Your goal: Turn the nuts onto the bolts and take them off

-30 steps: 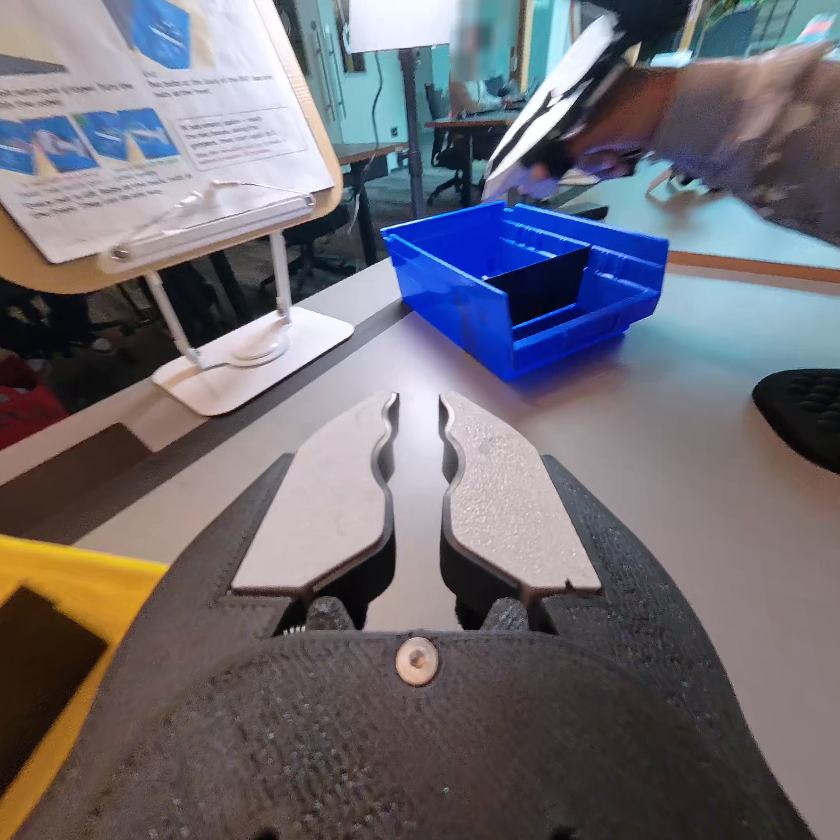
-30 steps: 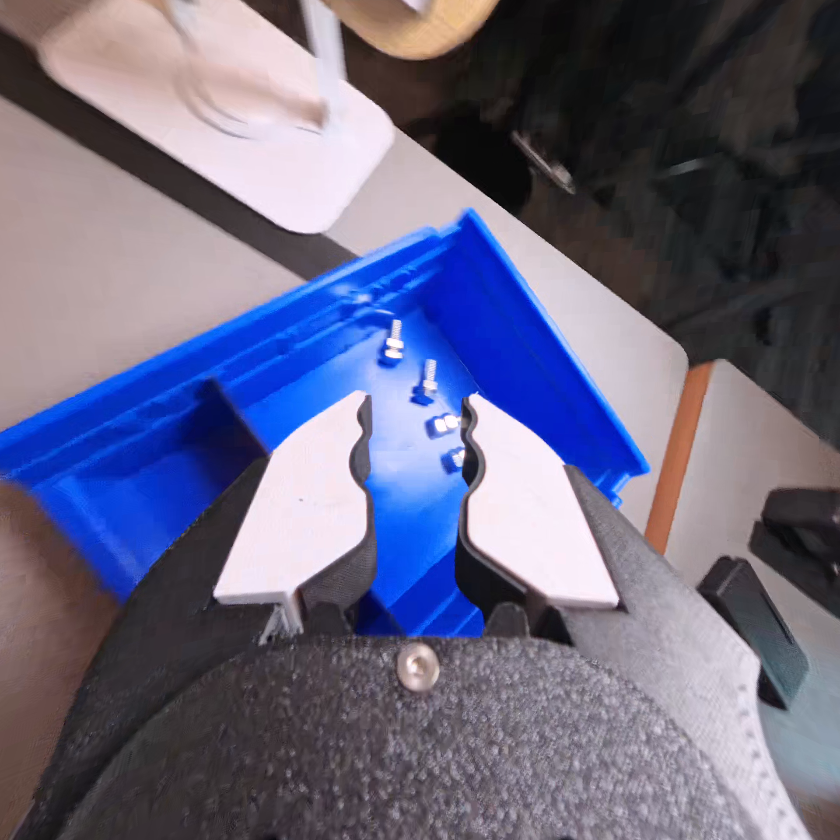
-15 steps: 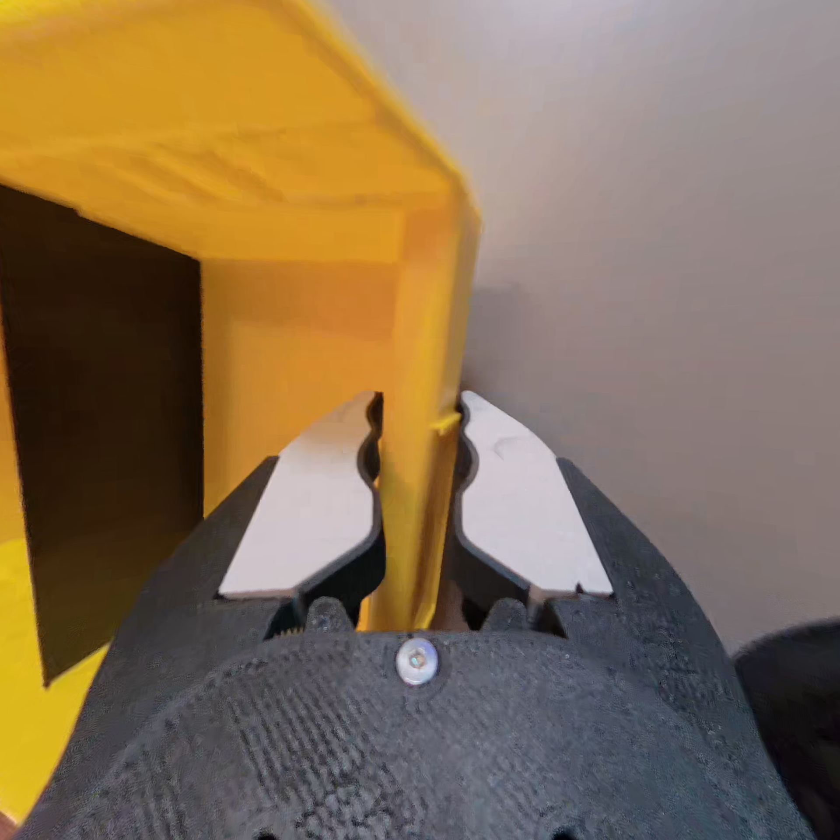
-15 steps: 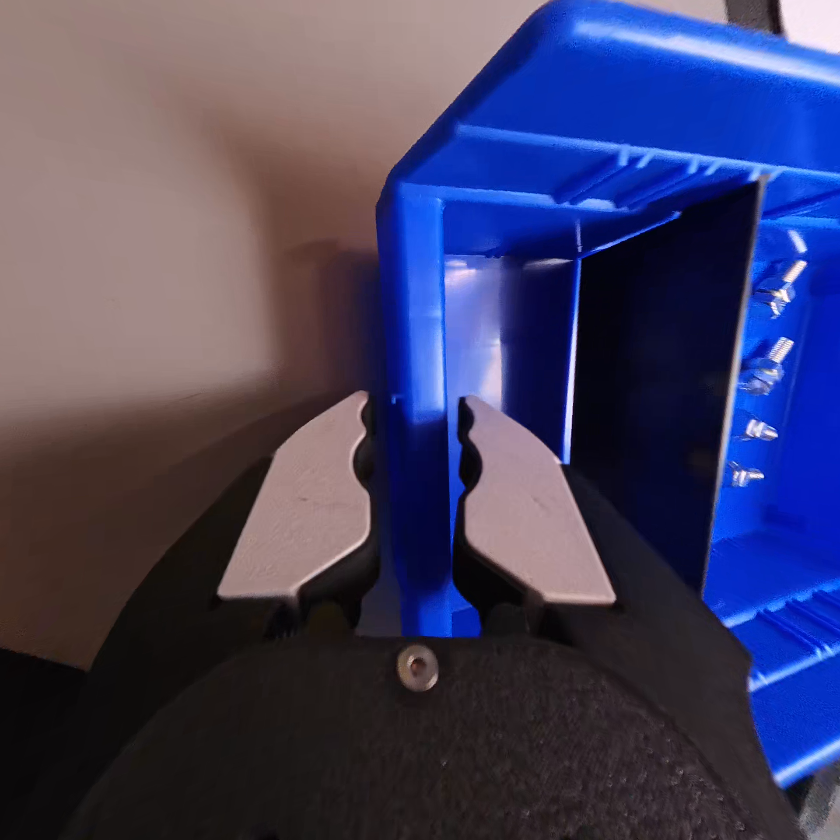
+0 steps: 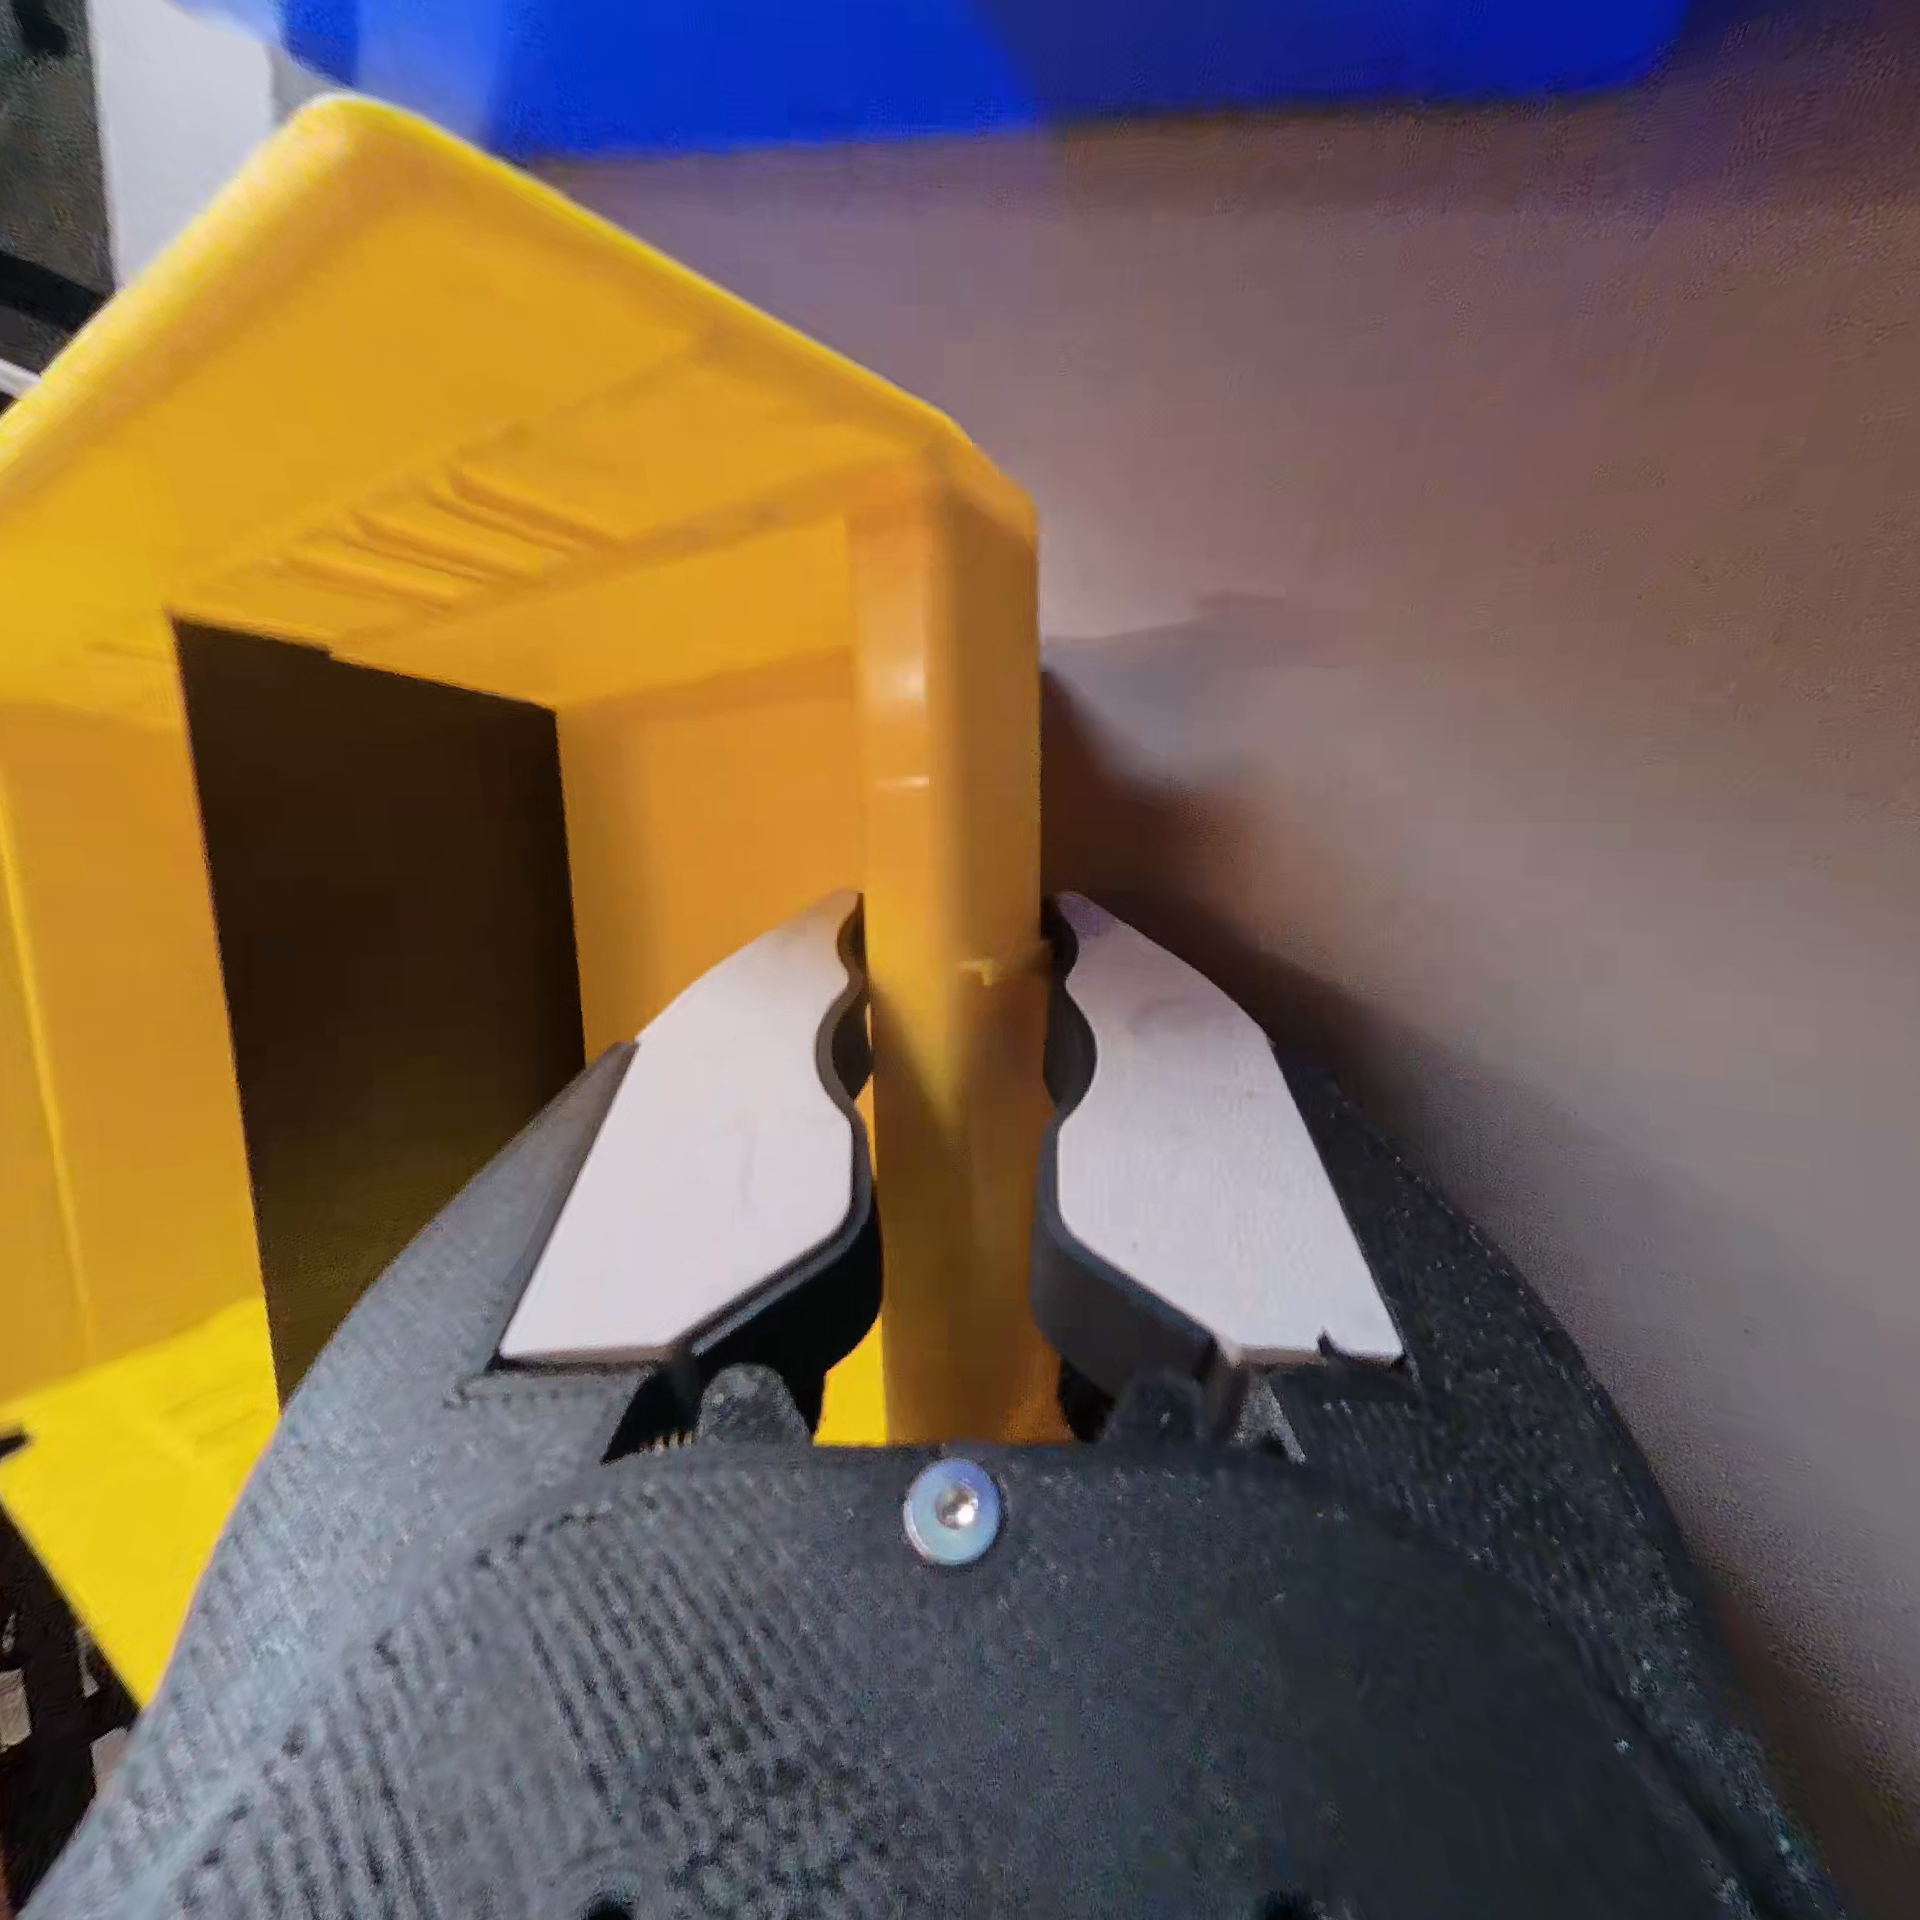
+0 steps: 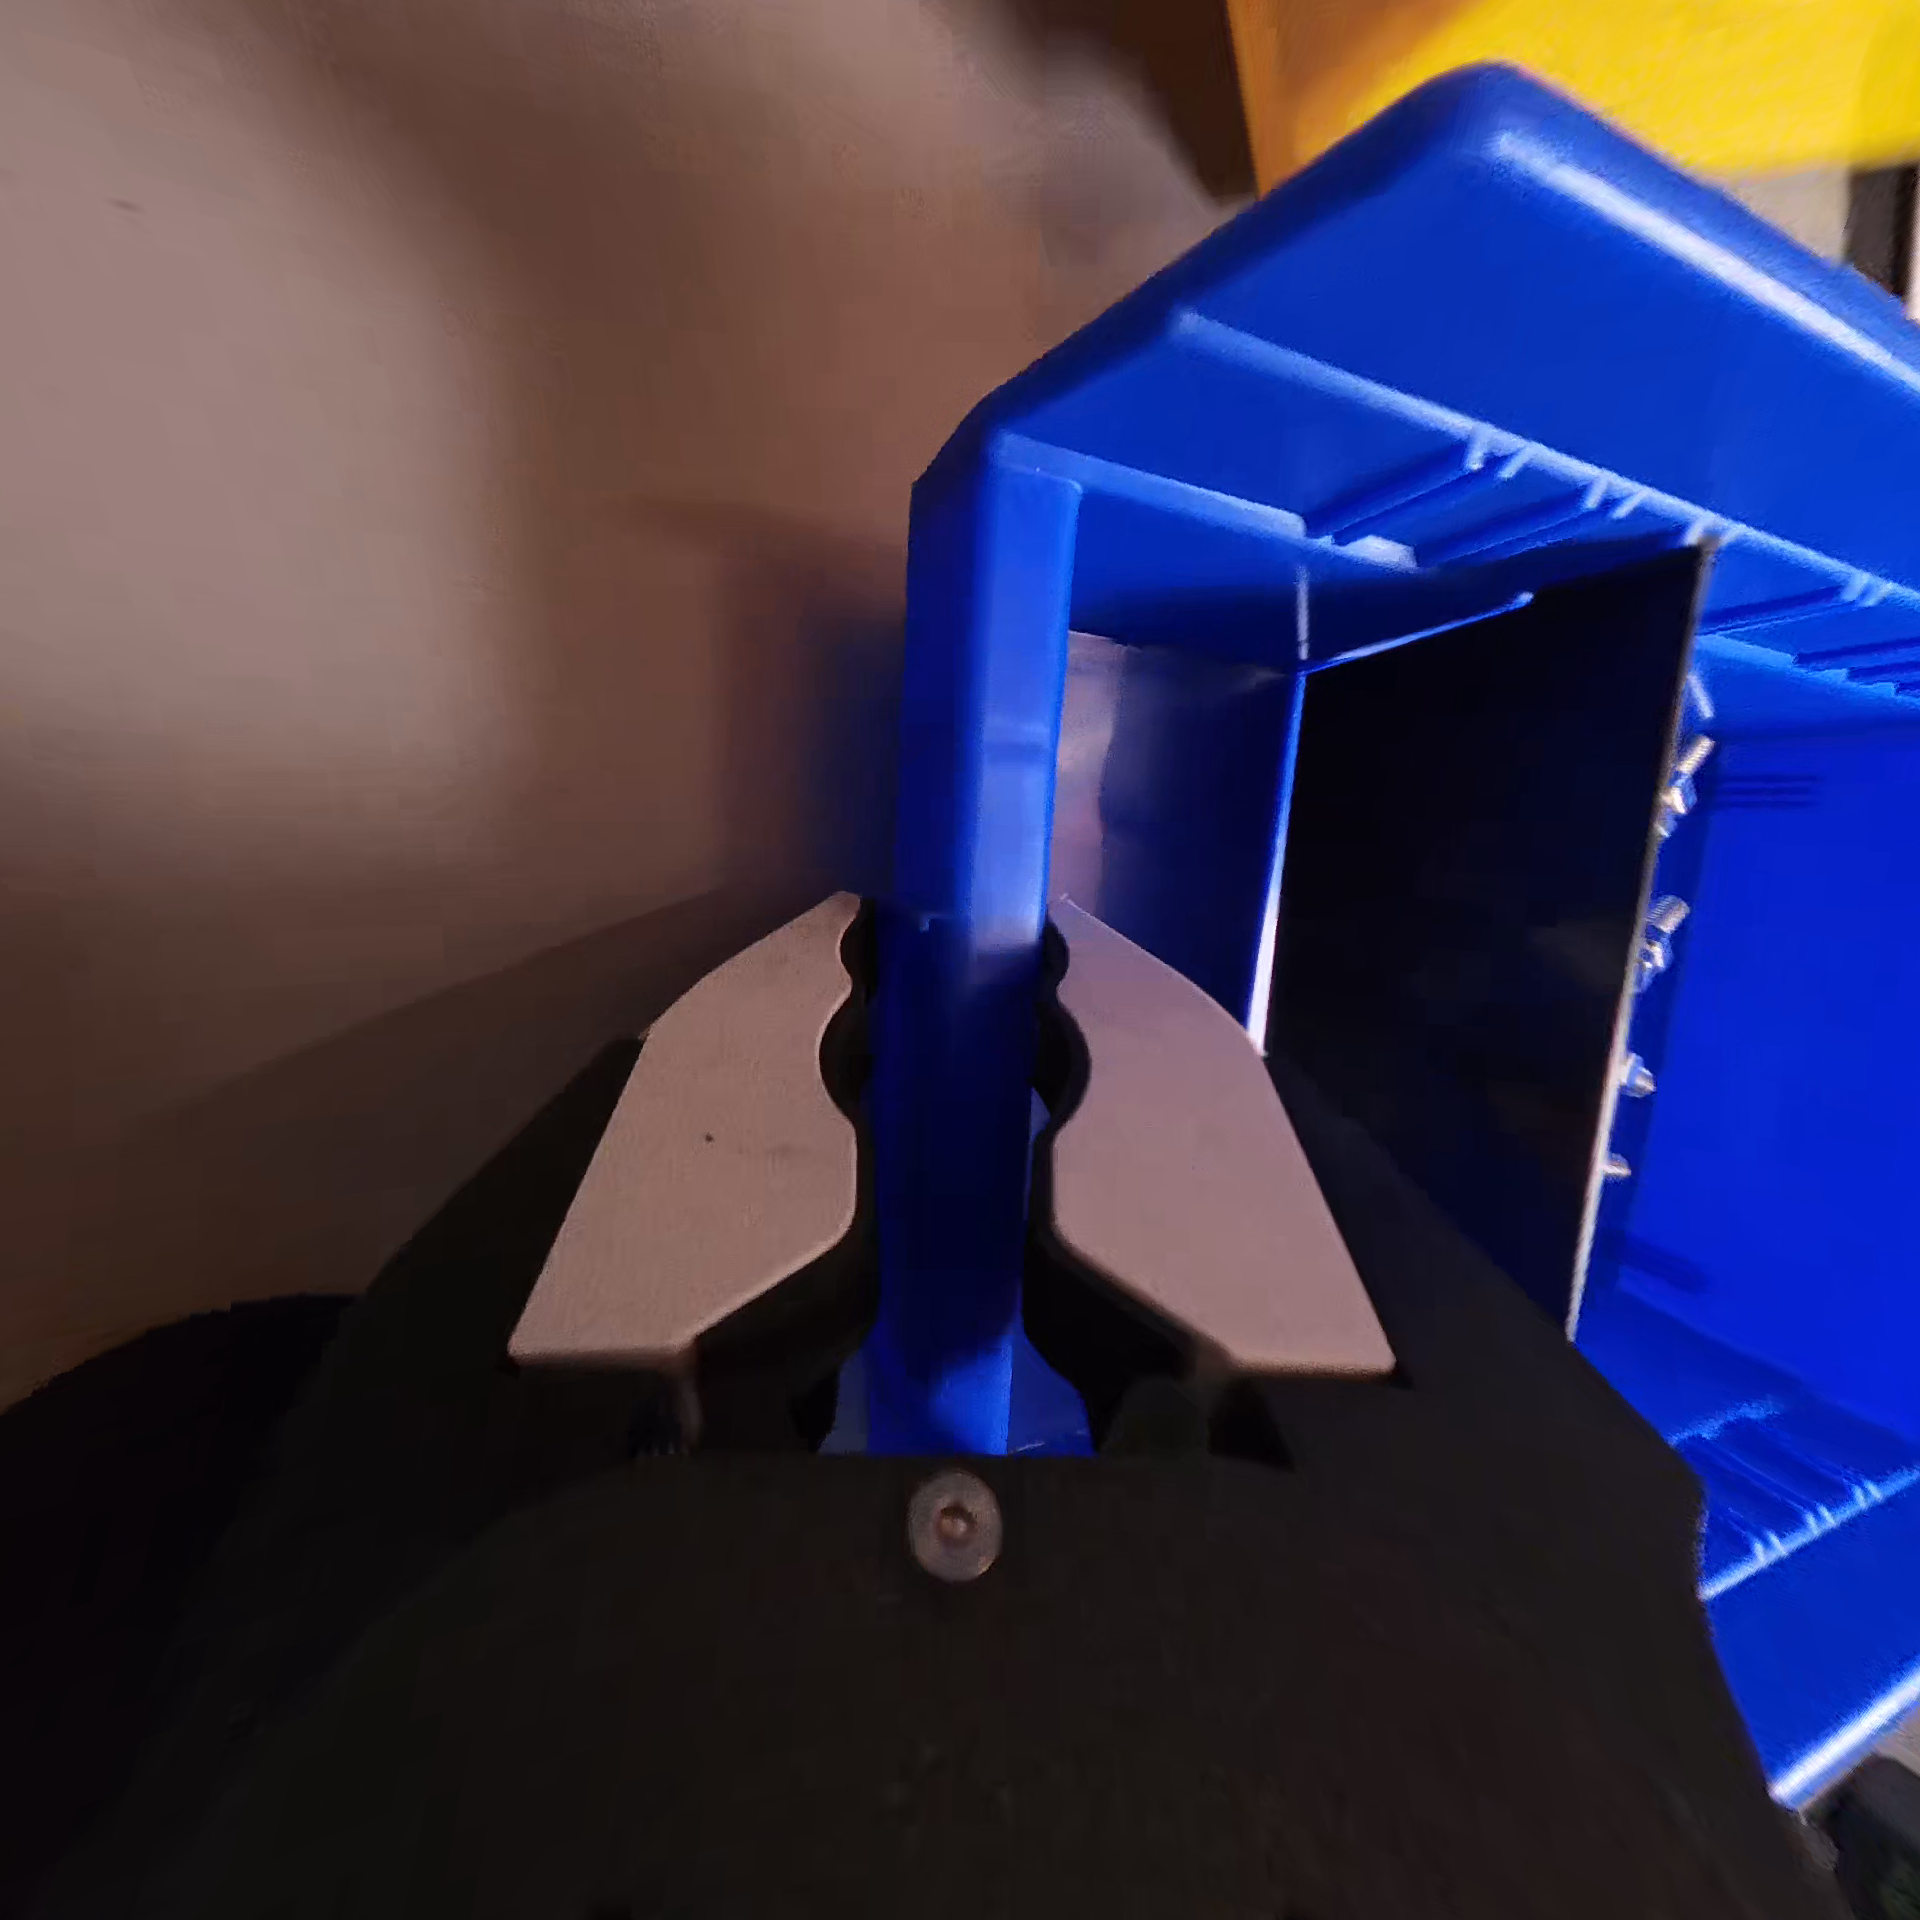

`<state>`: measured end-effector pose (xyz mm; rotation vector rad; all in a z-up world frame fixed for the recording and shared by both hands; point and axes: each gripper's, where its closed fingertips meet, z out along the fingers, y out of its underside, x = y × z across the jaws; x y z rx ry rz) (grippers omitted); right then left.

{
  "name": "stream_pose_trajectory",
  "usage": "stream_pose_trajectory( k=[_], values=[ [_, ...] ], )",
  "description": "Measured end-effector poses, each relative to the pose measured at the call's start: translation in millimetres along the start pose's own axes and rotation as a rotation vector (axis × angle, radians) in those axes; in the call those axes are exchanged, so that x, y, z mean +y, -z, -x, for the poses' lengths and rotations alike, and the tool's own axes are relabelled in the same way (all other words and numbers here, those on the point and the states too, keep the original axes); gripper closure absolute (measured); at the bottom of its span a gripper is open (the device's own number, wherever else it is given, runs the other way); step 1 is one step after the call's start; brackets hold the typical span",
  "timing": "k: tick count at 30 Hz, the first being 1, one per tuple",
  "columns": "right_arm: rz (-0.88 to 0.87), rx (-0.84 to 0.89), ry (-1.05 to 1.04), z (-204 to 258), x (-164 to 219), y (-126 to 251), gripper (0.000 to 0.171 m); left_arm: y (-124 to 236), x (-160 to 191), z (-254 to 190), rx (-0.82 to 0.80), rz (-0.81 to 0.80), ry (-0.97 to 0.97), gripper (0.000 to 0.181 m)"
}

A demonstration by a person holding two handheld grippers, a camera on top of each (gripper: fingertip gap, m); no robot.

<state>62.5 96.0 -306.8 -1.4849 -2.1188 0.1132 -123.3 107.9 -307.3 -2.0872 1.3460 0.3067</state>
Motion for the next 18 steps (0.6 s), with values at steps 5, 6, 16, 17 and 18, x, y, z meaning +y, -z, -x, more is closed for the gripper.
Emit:
stream_pose_trajectory(
  k=[5,6,16,17,18],
  values=[
    [-0.375,0.147,-0.273,9.0,-22.5,97.7,0.130,31.1,-39.9,-7.8,-0.039,-0.229,0.161,0.140],
    [-0.452,0.207,-0.389,2.1,-11.9,120.8,0.132,42.9,-51.1,-18.0,-0.002,-0.307,0.226,0.138],
    [-0.417,0.426,-0.998,-15.2,93.1,90.2,0.117,16.3,-139.1,-60.2,0.092,-0.515,0.842,0.129],
    [-0.393,0.414,-1.009,-18.6,93.0,81.3,0.123,9.4,-141.3,-55.5,0.055,-0.520,0.874,0.126],
    [-0.355,0.433,-1.017,-23.1,97.3,75.1,0.131,6.7,-141.7,-48.6,0.005,-0.532,0.924,0.131]
  ],
)
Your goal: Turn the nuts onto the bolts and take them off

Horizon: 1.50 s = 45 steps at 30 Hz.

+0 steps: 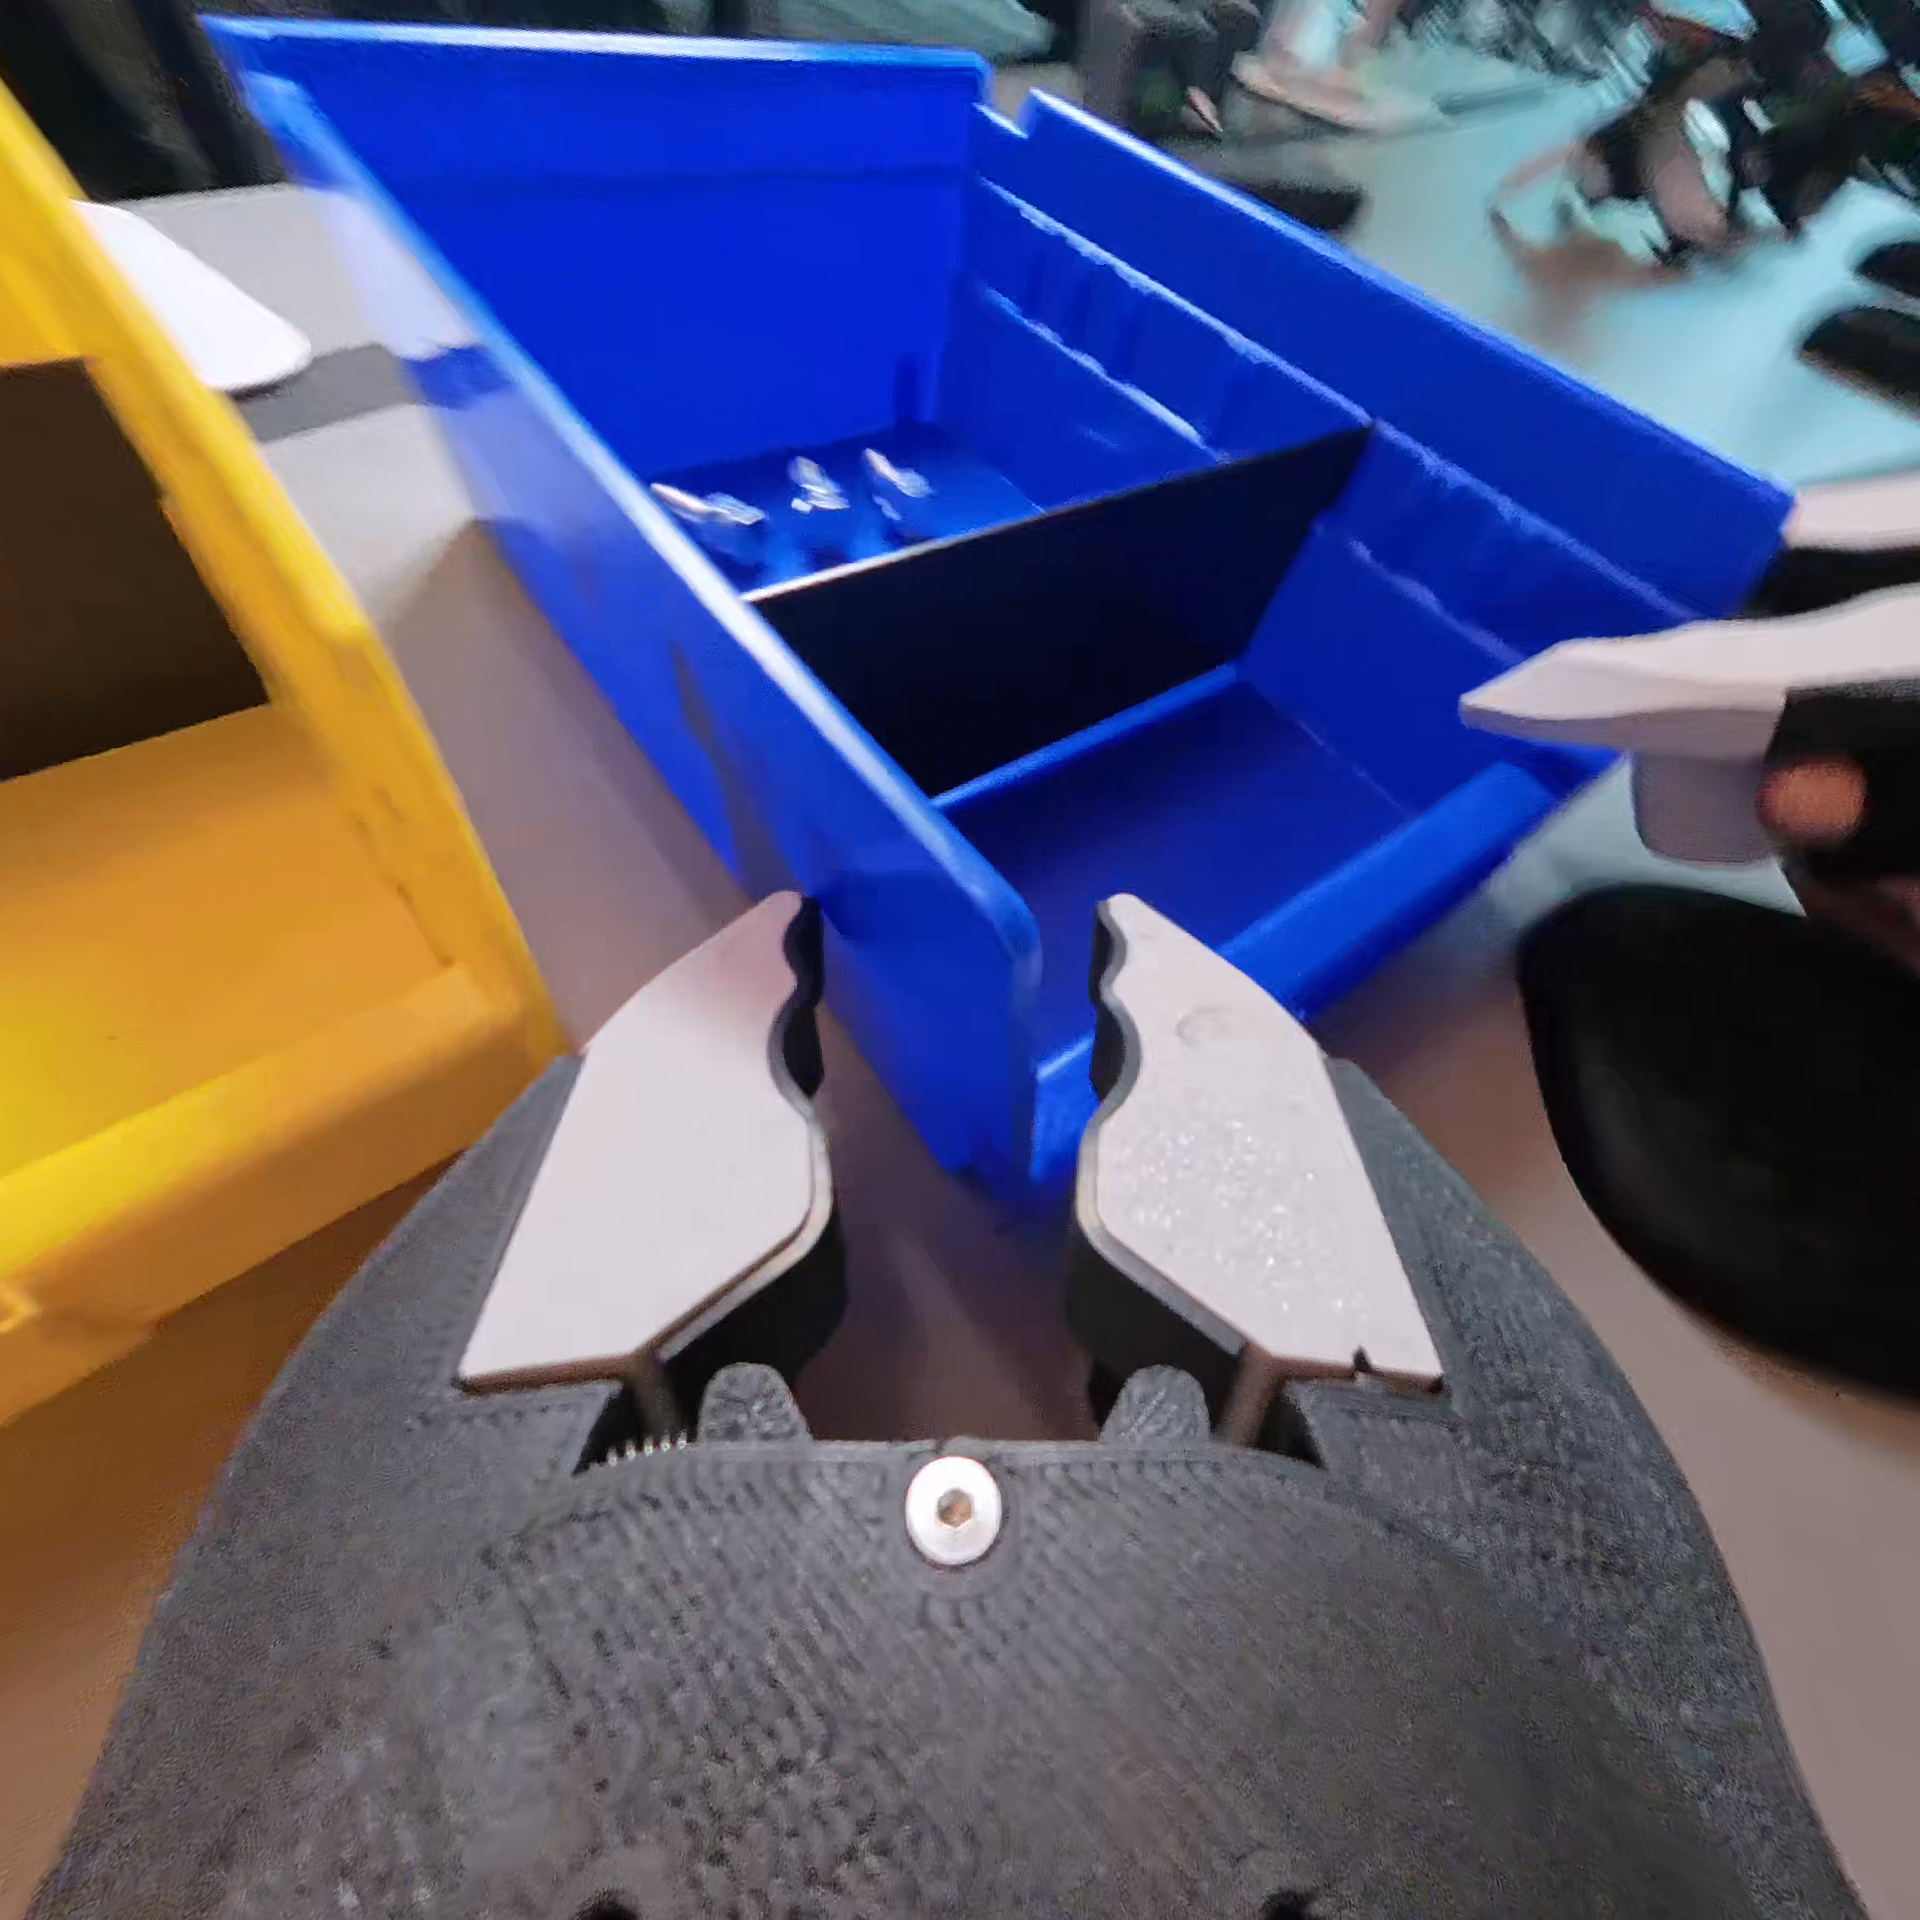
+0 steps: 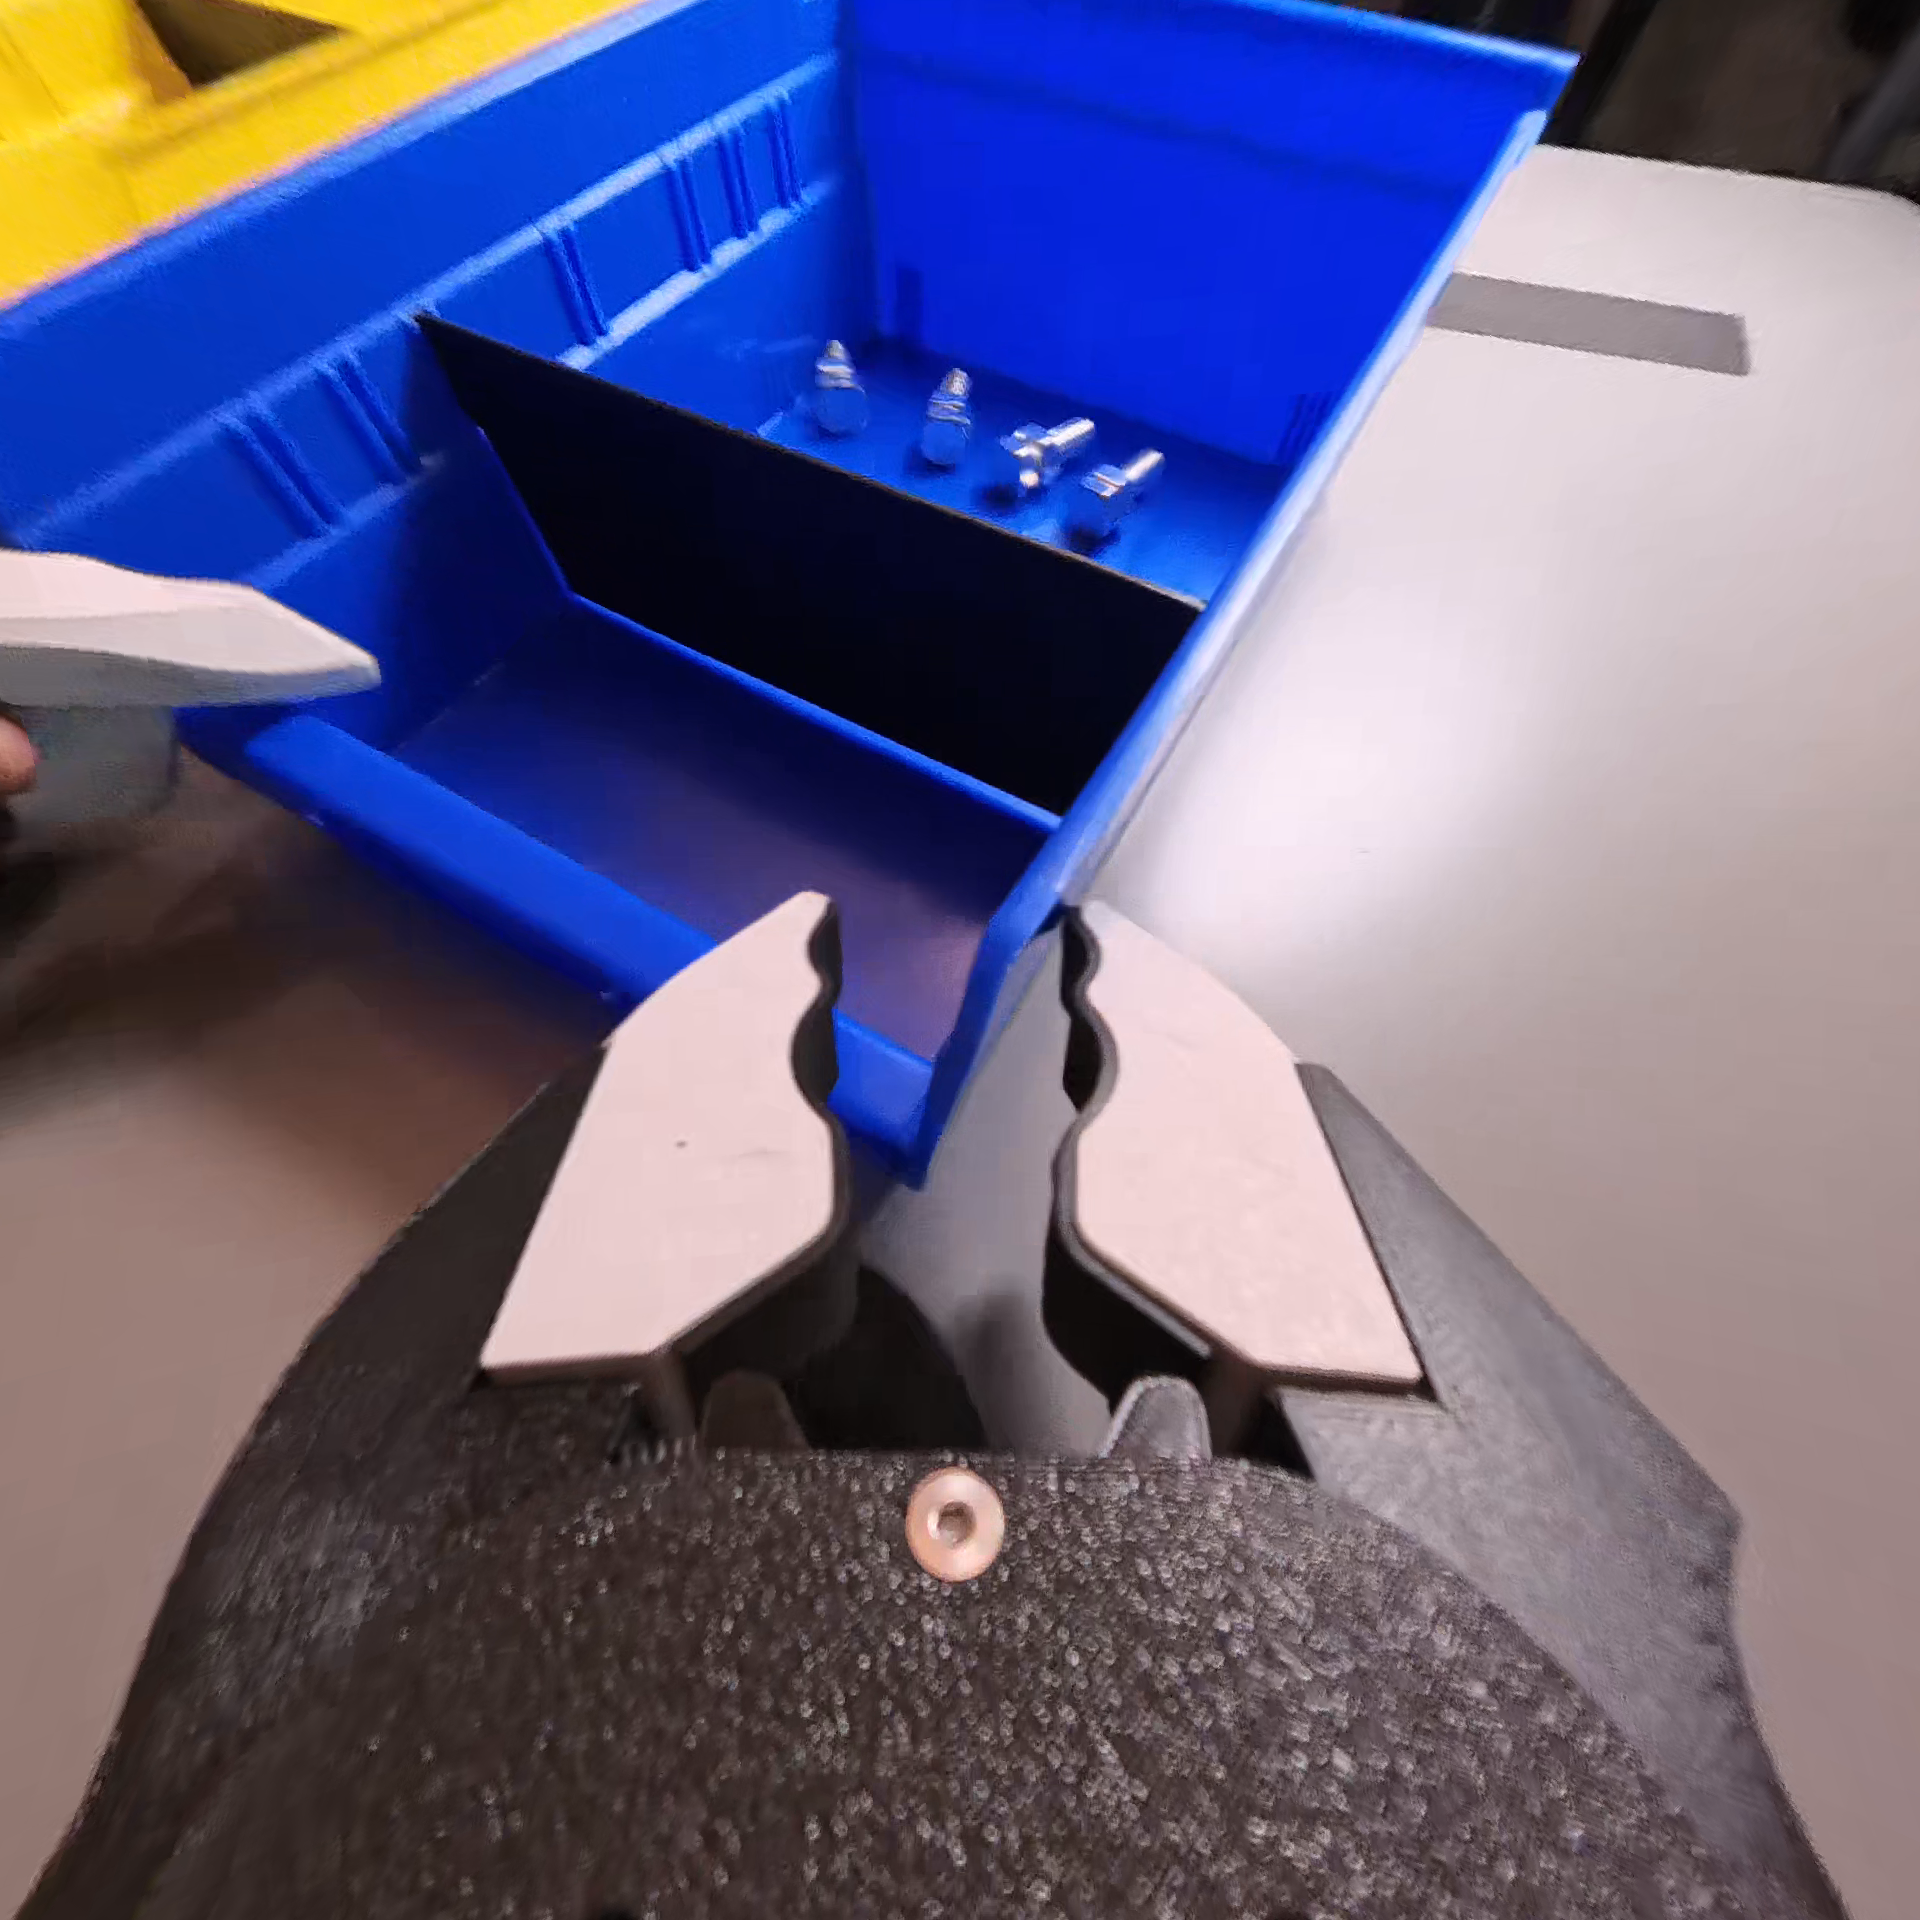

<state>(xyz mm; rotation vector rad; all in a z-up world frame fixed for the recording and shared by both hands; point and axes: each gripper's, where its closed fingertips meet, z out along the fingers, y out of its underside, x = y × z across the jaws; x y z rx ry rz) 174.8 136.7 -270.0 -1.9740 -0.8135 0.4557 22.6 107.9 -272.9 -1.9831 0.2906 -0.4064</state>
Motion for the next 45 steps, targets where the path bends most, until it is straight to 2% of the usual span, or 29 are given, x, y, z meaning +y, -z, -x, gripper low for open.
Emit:
stream_pose_trajectory(
  k=[1,2,5,7,11,15,20,23,26,31,35,39,45],
  values=[
    [-0.001,0.050,0.022,-6.9,-1.7,-2.6,0.145,-1.7,-3.7,5.7,-0.053,-0.020,0.018,0.136],
    [0.000,0.081,0.044,-11.3,-3.1,-4.0,0.149,-2.5,-6.9,8.3,-0.083,-0.035,0.016,0.143],
    [-0.020,0.159,0.058,-21.9,-7.2,-3.7,0.154,-4.9,-16.5,7.7,-0.099,-0.058,0.010,0.149],
    [-0.077,0.211,0.084,-27.1,-17.6,6.5,0.160,0.0,-30.0,11.3,-0.139,-0.116,-0.033,0.162],
    [-0.172,0.295,0.137,-26.7,-40.0,30.6,0.162,11.6,-54.4,5.4,-0.161,-0.182,-0.115,0.168],
    [-0.278,0.324,0.168,-12.9,-72.7,60.3,0.162,38.5,-80.3,0.2,-0.163,-0.269,-0.135,0.171],
    [-0.440,0.308,0.235,25.9,-129.0,103.6,0.160,100.1,-121.1,-0.6,-0.212,-0.413,-0.172,0.172],
    [-0.570,0.208,0.254,68.9,-173.2,122.1,0.159,159.6,-144.5,13.8,-0.289,-0.498,-0.193,0.172],
    [-0.665,0.073,0.288,127.2,-214.4,117.3,0.158,228.1,-150.9,46.8,-0.422,-0.552,-0.194,0.173],
    [-0.724,-0.176,0.304,237.4,-256.9,70.6,0.157,334.9,-123.9,114.1,-0.658,-0.564,-0.160,0.173],
    [-0.667,-0.368,0.239,313.2,-256.8,10.1,0.157,388.8,-82.6,167.6,-0.802,-0.492,-0.133,0.173],
    [-0.593,-0.443,0.203,361.1,-232.2,-47.1,0.157,402.6,-31.5,212.2,-0.870,-0.422,-0.093,0.173],
    [-0.507,-0.444,0.231,381.2,-178.8,-99.4,0.157,383.1,35.7,244.0,-0.894,-0.365,-0.104,0.174]
  ],
)
